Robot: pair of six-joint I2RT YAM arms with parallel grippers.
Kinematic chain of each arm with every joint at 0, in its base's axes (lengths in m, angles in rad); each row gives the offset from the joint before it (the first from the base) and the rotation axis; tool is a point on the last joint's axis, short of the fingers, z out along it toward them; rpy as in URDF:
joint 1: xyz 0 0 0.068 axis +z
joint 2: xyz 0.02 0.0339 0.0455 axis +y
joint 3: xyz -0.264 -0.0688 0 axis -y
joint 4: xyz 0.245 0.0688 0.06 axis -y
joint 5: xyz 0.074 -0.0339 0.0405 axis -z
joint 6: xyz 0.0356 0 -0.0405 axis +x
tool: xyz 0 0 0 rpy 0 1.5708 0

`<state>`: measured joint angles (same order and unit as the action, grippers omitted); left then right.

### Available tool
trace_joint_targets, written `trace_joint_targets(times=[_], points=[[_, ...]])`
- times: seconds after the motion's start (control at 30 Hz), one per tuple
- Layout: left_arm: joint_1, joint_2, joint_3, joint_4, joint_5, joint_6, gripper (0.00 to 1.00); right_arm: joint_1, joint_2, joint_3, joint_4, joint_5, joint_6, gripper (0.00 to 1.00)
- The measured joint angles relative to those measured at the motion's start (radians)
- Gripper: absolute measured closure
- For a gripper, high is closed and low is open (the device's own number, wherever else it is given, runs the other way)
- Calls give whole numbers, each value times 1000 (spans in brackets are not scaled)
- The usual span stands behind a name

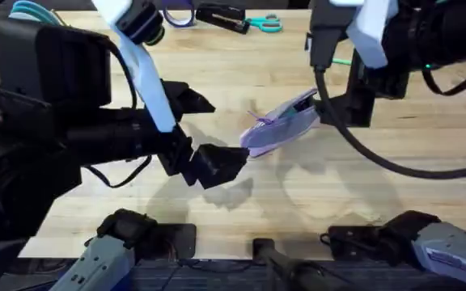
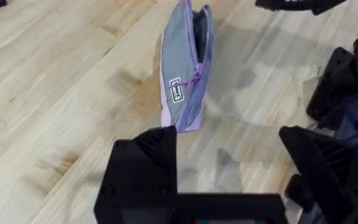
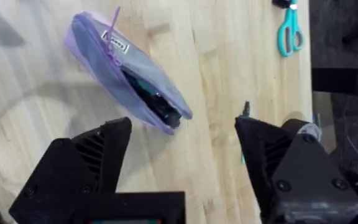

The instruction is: Unzip the bag, pick up the pens from the table one at a time and place them inside, then zip the bag closed.

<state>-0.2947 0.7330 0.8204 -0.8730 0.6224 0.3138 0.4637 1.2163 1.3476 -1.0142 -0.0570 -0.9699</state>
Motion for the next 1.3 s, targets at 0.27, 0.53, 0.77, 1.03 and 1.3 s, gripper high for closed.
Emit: trace_joint_targets(times=[0.27,0.53,0.77,1.03,1.3], points=[[0,0,0,0,-4,0,8,0,0,0,-17,-25,0,6],[0,0,0,0,-15,0,8,1,0,0,-6,-105,-13,24],[0,0,0,0,-17,0,8,1,6,0,14,-121,-44,9],[0,0,0,0,-17,0,8,1,183,57,-88,-183,-25,11],[0,0,0,0,-17,0,8,1,436,342,-374,-198,-79,11]])
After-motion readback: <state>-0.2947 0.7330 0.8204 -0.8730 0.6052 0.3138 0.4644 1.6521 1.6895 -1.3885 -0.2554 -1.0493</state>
